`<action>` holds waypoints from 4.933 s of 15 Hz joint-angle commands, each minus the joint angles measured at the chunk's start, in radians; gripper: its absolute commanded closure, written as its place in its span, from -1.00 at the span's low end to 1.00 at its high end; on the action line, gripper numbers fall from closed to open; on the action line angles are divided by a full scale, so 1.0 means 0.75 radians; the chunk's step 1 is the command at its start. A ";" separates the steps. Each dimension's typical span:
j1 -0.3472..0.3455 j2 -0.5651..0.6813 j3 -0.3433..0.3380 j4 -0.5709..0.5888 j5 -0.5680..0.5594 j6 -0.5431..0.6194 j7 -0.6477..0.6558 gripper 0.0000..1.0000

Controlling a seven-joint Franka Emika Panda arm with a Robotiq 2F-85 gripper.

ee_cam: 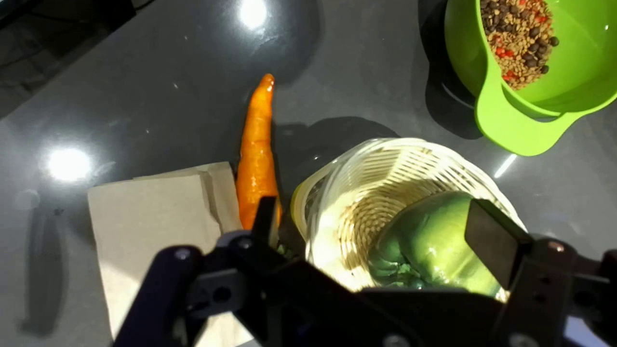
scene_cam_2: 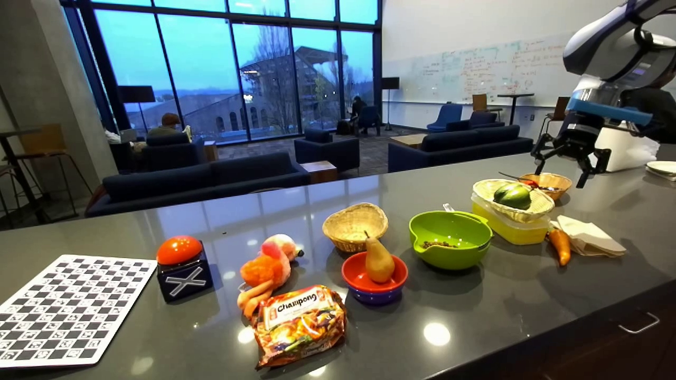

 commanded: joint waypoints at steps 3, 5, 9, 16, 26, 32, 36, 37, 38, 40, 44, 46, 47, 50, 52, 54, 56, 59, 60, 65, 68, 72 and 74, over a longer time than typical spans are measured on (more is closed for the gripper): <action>-0.062 -0.054 -0.002 -0.046 -0.086 0.021 0.139 -1.00; -0.088 -0.061 -0.010 -0.052 -0.137 0.018 0.180 -1.00; -0.133 -0.025 -0.029 -0.048 -0.210 0.074 0.251 -1.00; -0.138 0.151 -0.071 0.001 -0.132 0.122 0.189 -1.00; -0.152 0.411 -0.099 0.090 -0.052 0.239 0.124 -1.00; -0.152 0.502 -0.085 0.145 0.020 0.248 0.074 -1.00; -0.154 0.544 -0.082 0.172 0.028 0.238 0.064 -1.00; -0.154 0.554 -0.082 0.179 0.025 0.235 0.065 -1.00; -0.153 0.566 -0.080 0.189 0.024 0.232 0.064 -1.00; -0.152 0.575 -0.080 0.194 0.017 0.233 0.069 -1.00; -0.149 0.582 -0.079 0.201 0.010 0.237 0.070 -0.23; -0.148 0.585 -0.077 0.206 0.010 0.241 0.067 0.11; -0.147 0.587 -0.075 0.209 0.011 0.243 0.066 0.24; -0.147 0.585 -0.071 0.209 0.015 0.247 0.059 0.73; -0.148 0.585 -0.068 0.212 0.016 0.250 0.054 0.97; -0.148 0.584 -0.066 0.214 0.018 0.251 0.047 1.00; -0.148 0.581 -0.064 0.217 0.020 0.251 0.041 1.00; -0.145 0.565 -0.064 0.221 0.014 0.252 0.040 1.00; -0.143 0.553 -0.064 0.219 0.010 0.251 0.043 1.00; -0.122 0.459 -0.066 0.188 -0.022 0.217 0.069 1.00; -0.099 0.357 -0.062 0.145 -0.060 0.191 0.068 1.00; -0.066 0.165 -0.053 0.063 -0.156 0.175 0.100 1.00; -0.058 0.083 -0.040 0.034 -0.206 0.165 0.124 1.00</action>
